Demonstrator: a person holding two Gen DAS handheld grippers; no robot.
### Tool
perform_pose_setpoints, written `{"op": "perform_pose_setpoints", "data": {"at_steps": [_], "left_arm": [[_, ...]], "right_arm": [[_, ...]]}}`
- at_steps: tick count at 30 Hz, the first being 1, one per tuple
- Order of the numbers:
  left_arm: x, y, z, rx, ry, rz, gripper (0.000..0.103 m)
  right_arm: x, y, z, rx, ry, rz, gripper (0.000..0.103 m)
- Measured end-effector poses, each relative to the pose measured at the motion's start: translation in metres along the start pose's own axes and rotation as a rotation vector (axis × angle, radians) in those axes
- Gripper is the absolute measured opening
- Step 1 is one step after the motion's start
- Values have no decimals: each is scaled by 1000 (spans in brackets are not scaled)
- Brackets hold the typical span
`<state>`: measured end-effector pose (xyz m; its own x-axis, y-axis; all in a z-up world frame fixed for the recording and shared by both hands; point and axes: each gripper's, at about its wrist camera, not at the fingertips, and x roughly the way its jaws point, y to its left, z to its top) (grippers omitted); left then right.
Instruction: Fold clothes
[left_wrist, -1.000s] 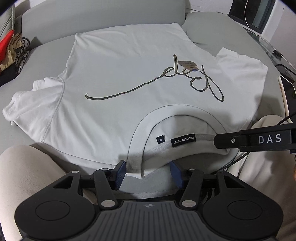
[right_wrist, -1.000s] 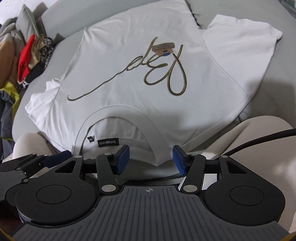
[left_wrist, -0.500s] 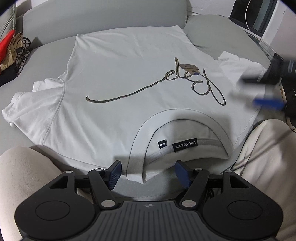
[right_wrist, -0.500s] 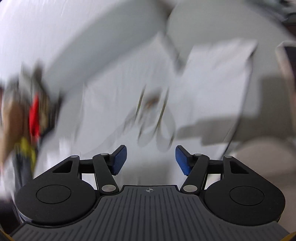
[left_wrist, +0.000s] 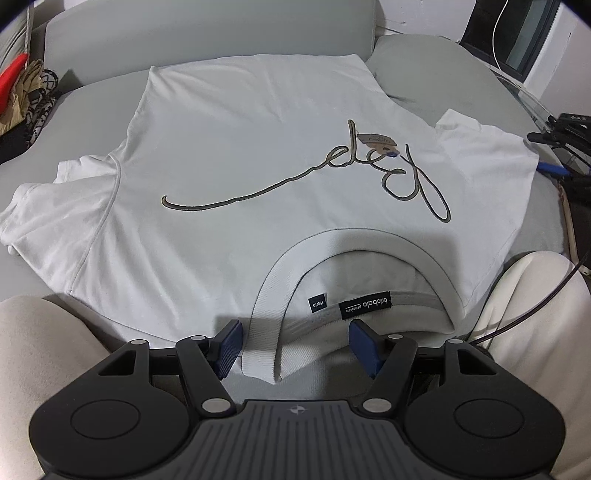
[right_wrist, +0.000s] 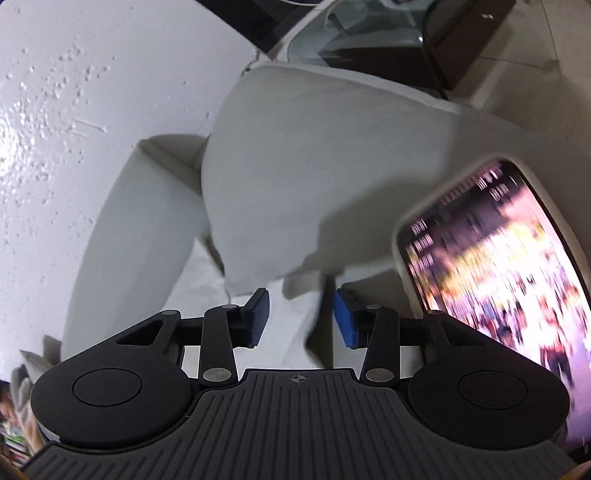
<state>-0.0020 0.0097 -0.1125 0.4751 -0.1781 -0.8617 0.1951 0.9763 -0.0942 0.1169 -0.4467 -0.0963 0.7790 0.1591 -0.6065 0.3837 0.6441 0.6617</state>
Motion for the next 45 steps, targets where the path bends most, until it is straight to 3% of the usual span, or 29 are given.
{"op": "perform_pose_setpoints", "data": {"at_steps": [2, 3, 4, 8, 14, 21, 24, 25, 27, 30, 32, 34, 36, 37, 38, 41, 43, 44, 45], "left_arm": [[-1, 1, 0, -3, -4, -1, 63], [-1, 1, 0, -6, -5, -3, 63], [-2, 2, -1, -10, -8, -5, 63], [-2, 5, -1, -30, -15, -9, 63], [-3, 5, -2, -26, -26, -19, 63], [-5, 14, -4, -64, -33, -23, 63], [-6, 17, -4, -75, -37, -24, 63], [-6, 19, -5, -80, -38, -24, 63], [-5, 21, -5, -90, -39, -25, 63], [-1, 23, -4, -99, -31, -26, 63], [0, 21, -4, -95, -30, -25, 63], [1, 20, -3, -85, -32, -25, 63], [0, 20, -4, -83, -35, -27, 63], [0, 21, -5, -87, -34, -26, 63], [1, 22, -5, -91, -33, -24, 63], [2, 23, -4, -99, -30, -23, 63], [2, 23, -4, -95, -31, -23, 63], [3, 23, -4, -95, -30, -23, 63], [3, 23, -4, -95, -29, -23, 63]], "right_arm": [[10, 1, 2, -12, 24, 17, 24], [11, 1, 2, -22, 29, 24, 7], [11, 0, 3, -33, 31, 31, 5], [-9, 26, -13, -227, -69, 49, 4], [-28, 108, -88, -830, -132, 42, 3], [-13, 146, -222, -1511, -16, 12, 2], [-13, 142, -256, -1643, 91, -48, 10], [-17, 140, -254, -1610, 108, -39, 12], [-25, 139, -240, -1493, 131, -5, 35], [-32, 133, -200, -1234, 146, 38, 35], [-21, 126, -170, -1071, 144, -10, 26], [-7, 117, -143, -919, 143, -70, 27], [11, 103, -119, -784, 160, -121, 47], [20, 96, -108, -717, 183, -131, 51], [30, 89, -98, -650, 206, -140, 49], [47, 76, -83, -549, 295, -31, 45], [53, 70, -83, -518, 360, 2, 30], [56, 66, -84, -505, 393, 16, 10], [54, 63, -84, -497, 381, 10, 6]]}}
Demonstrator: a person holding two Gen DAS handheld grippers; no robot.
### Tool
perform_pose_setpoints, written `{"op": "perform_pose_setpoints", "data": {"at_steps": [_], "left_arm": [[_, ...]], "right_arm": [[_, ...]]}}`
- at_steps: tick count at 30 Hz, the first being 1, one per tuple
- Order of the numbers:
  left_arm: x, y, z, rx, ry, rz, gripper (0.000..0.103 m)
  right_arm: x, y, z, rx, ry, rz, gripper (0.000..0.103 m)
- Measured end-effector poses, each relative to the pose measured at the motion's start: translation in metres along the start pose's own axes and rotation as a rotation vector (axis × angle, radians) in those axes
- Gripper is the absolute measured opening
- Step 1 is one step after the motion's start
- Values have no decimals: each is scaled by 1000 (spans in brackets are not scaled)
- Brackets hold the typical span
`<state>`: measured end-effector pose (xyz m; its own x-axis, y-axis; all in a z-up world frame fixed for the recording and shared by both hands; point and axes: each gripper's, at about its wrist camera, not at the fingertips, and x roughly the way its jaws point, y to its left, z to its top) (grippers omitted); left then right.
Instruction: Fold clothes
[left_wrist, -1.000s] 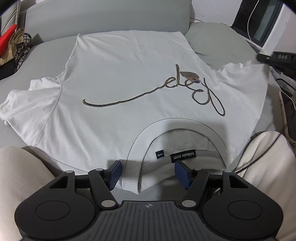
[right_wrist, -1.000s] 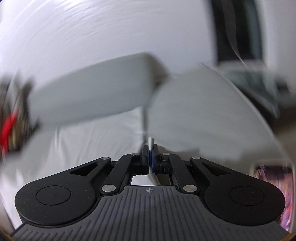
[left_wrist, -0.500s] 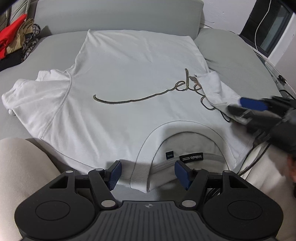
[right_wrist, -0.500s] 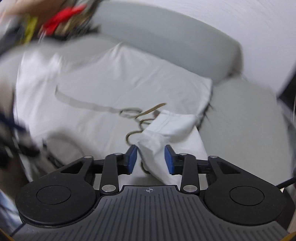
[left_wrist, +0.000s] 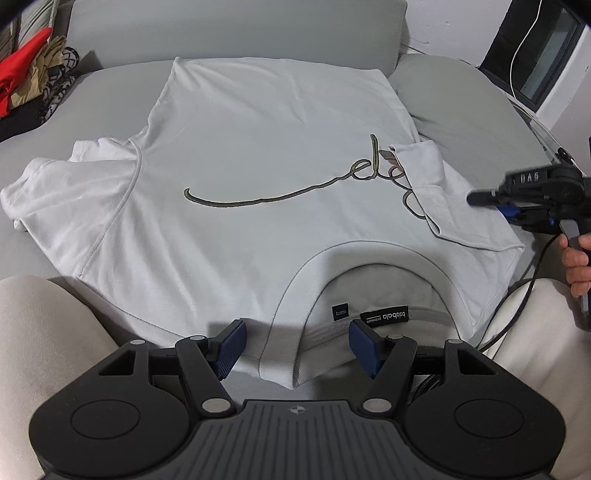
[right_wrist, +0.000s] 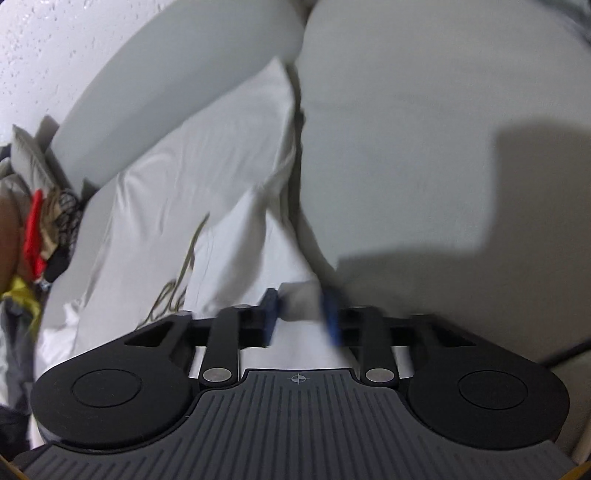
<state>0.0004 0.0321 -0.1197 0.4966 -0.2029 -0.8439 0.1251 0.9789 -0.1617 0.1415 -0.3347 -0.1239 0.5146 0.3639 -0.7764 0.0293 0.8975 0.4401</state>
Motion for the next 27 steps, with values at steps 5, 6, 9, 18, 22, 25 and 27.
{"op": "perform_pose_setpoints", "data": {"at_steps": [5, 6, 9, 18, 22, 25, 27], "left_arm": [[1, 2, 0, -2, 1, -4, 63], [2, 2, 0, -2, 2, -4, 63], [2, 1, -1, 4, 3, -3, 64], [3, 0, -1, 11, 2, -4, 64], [3, 0, -2, 13, 5, -7, 65], [3, 0, -2, 16, 7, -5, 65], [2, 0, -3, 16, 8, -5, 65]], "right_arm": [[-17, -1, -16, 15, -114, -121, 0], [-19, 3, -16, -4, -117, -137, 1], [-24, 17, -15, -78, -109, -167, 22], [-41, 32, -18, -199, -54, -270, 18], [-44, 25, -27, -214, -18, -273, 29], [-42, 22, -34, -235, 16, -292, 13], [-41, 21, -38, -249, 38, -305, 0]]}}
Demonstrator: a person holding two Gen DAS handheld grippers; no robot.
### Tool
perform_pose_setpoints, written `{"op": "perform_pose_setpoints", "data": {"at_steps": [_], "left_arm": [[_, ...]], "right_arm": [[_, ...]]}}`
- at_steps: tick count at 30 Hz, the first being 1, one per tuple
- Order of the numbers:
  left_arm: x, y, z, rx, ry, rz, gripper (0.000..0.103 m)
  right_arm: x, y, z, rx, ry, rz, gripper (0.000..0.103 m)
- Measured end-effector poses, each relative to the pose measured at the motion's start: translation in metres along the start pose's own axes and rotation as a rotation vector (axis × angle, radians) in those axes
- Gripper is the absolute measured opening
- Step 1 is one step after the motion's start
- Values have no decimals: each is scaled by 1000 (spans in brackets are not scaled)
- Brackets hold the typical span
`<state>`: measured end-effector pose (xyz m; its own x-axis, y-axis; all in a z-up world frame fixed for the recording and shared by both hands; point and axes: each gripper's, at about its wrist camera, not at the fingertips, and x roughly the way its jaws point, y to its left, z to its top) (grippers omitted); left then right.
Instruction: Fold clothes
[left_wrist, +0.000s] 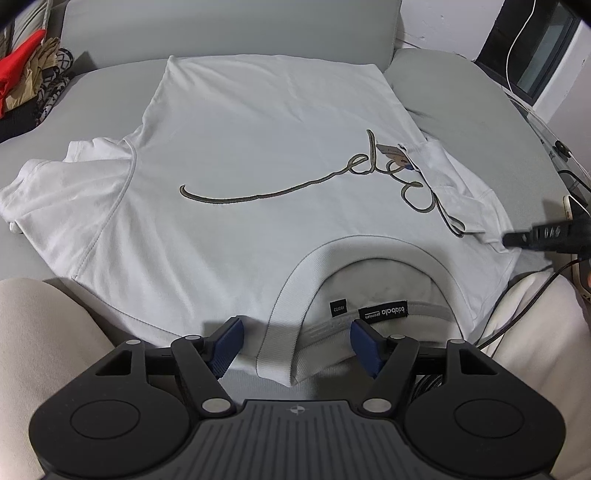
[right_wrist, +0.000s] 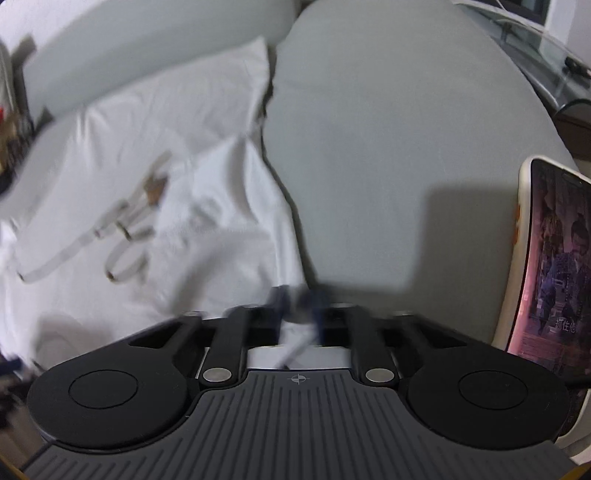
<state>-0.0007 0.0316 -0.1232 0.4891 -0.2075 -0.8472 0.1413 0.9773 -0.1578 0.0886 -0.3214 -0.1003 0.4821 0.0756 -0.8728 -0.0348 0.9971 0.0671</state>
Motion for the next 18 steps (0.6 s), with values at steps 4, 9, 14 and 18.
{"op": "perform_pose_setpoints", "data": {"at_steps": [4, 9, 14, 18], "left_arm": [[-1, 3, -1, -14, 2, 0, 65], [-1, -1, -2, -5, 6, 6, 65], [-3, -2, -3, 1, 4, 13, 65], [-5, 0, -4, -4, 0, 20, 65]], "right_arm": [[-14, -3, -4, 17, 83, -2, 1], [-43, -13, -2, 97, 45, 6, 8], [-47, 1, 13, 135, -103, 114, 16], [-17, 24, 16, 172, -47, 144, 23]]}}
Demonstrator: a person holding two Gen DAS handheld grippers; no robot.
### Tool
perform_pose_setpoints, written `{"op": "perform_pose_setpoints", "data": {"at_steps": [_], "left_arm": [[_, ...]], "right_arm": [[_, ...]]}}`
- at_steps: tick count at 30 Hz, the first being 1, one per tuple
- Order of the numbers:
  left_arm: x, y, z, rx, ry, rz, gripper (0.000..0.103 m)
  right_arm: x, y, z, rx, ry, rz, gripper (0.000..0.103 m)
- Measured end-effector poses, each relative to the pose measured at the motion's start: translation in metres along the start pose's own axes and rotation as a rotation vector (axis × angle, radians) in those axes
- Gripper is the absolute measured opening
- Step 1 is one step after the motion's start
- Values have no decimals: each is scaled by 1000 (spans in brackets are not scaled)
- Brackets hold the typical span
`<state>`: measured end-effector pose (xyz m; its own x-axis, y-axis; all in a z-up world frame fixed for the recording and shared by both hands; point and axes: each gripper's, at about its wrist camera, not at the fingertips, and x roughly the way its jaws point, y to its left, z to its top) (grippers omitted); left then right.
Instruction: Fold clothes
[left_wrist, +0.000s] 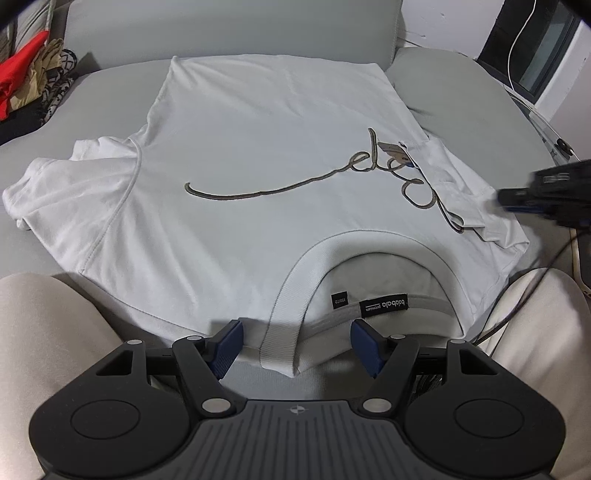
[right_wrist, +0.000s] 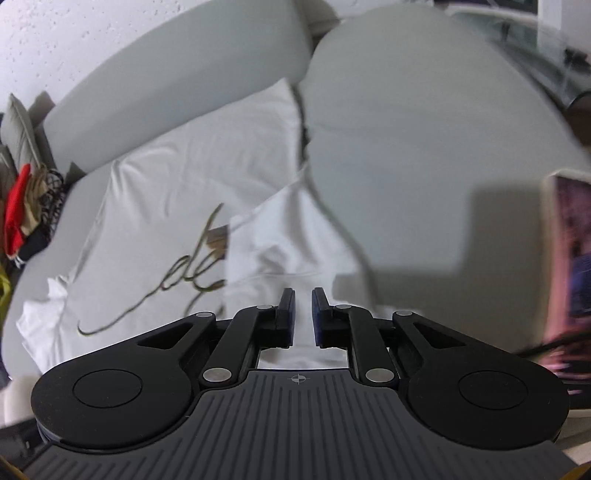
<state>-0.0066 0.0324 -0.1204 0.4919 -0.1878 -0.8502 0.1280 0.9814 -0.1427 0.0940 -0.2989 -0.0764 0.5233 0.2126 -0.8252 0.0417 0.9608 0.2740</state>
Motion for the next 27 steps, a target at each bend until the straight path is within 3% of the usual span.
{"op": "perform_pose_setpoints", "data": {"at_steps": [2, 5, 7, 8, 11, 15, 17, 23, 27], "left_arm": [[-1, 2, 0, -6, -1, 4, 65], [0, 5, 0, -23, 1, 7, 65], [2, 6, 0, -29, 9, 9, 65], [2, 5, 0, -25, 7, 8, 65], [-1, 4, 0, -15, -7, -4, 65], [-4, 7, 1, -27, -27, -10, 65], [-3, 7, 1, -31, -25, -13, 65], [1, 8, 1, -26, -11, -10, 65], [2, 9, 1, -28, -7, -4, 65]], "right_arm": [[15, 13, -14, 8, 96, -1, 24], [0, 39, -34, -106, 122, 131, 24], [-11, 37, -37, -61, 131, 232, 23], [-15, 33, -35, -38, 110, 239, 24], [-24, 12, -26, 20, 23, 147, 28], [-22, -35, -8, 237, -85, 113, 28], [-13, -43, 0, 271, -110, 108, 28], [42, -13, 8, 160, -61, 50, 27], [54, 19, 9, 43, -32, 54, 27]]}}
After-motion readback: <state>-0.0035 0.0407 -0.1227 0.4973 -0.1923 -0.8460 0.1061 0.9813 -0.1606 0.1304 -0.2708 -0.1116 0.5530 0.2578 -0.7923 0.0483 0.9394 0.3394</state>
